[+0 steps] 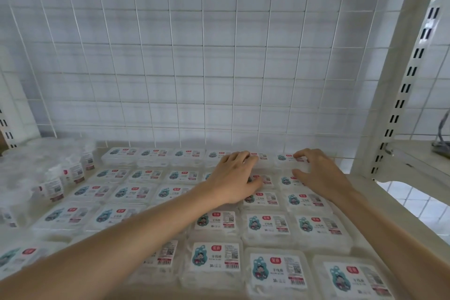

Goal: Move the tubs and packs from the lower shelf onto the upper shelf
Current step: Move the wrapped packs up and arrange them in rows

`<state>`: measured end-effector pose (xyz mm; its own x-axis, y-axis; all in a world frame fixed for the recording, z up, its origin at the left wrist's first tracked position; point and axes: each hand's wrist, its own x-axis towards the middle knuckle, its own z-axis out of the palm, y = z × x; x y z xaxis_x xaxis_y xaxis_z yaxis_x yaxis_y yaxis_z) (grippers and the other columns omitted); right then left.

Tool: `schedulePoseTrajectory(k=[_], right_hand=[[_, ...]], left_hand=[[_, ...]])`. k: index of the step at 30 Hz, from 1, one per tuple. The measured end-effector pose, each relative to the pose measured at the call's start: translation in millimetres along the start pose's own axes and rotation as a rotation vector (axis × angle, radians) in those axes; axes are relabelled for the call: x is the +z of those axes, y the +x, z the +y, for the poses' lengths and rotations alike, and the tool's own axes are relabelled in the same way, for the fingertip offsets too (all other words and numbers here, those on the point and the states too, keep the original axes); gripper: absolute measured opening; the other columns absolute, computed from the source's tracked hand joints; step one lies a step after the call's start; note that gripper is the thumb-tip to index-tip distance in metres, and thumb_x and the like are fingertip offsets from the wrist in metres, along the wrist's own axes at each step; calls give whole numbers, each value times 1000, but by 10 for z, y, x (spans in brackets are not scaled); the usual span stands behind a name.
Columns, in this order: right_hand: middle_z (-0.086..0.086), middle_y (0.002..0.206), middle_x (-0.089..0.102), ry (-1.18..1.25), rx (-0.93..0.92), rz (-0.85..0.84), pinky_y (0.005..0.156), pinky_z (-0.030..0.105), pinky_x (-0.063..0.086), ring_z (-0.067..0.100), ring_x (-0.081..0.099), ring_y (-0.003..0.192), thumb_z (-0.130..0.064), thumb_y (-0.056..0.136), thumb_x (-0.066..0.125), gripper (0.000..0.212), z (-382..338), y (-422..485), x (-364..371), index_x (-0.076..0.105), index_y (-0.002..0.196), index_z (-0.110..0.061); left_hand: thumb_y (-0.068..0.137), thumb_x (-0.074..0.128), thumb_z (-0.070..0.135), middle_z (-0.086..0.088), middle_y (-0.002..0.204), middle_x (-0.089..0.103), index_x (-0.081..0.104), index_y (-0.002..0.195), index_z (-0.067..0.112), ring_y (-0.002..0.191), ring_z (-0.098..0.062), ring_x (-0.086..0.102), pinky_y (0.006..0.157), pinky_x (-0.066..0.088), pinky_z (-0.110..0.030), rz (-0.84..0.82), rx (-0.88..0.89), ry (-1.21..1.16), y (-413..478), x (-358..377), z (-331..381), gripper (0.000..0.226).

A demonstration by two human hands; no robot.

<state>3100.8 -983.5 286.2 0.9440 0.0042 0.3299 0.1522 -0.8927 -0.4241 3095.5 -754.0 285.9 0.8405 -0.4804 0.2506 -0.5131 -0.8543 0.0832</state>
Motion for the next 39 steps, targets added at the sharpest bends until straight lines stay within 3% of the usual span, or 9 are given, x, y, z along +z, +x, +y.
schedulePoseTrajectory(k=[6,11,20,39], right_hand=[[5,143,44,-51,-55,59,105,40,38,25,45,128,-29,88,68,49,-141,-39,-114,52,133,-17],[4,145,43,-163,-85,5,101,39,39,25,47,127,-38,91,63,55,-397,-173,-266,43,140,-20],[3,146,44,-190,-134,-15,106,40,38,23,48,129,-49,91,61,61,-992,-757,-268,40,142,-22],[3,138,48,-118,-131,7,97,34,37,24,46,127,-37,91,62,50,-2223,-2787,-24,47,135,-21]], left_hand=[[98,45,48,-5,157,25,25,153,11,146,-21,20,118,15,-35,19,-28,35,-54,-151,22,69],[97,47,50,-3,155,32,30,151,13,143,-20,26,117,21,-36,-4,-52,60,-285,-301,-62,67],[100,40,53,-4,160,24,25,154,15,146,-19,21,118,17,-36,-9,-116,72,-1127,-763,-257,67],[97,47,54,0,154,35,37,148,17,141,-21,31,112,25,-35,29,-140,-15,-3285,-900,-174,65]])
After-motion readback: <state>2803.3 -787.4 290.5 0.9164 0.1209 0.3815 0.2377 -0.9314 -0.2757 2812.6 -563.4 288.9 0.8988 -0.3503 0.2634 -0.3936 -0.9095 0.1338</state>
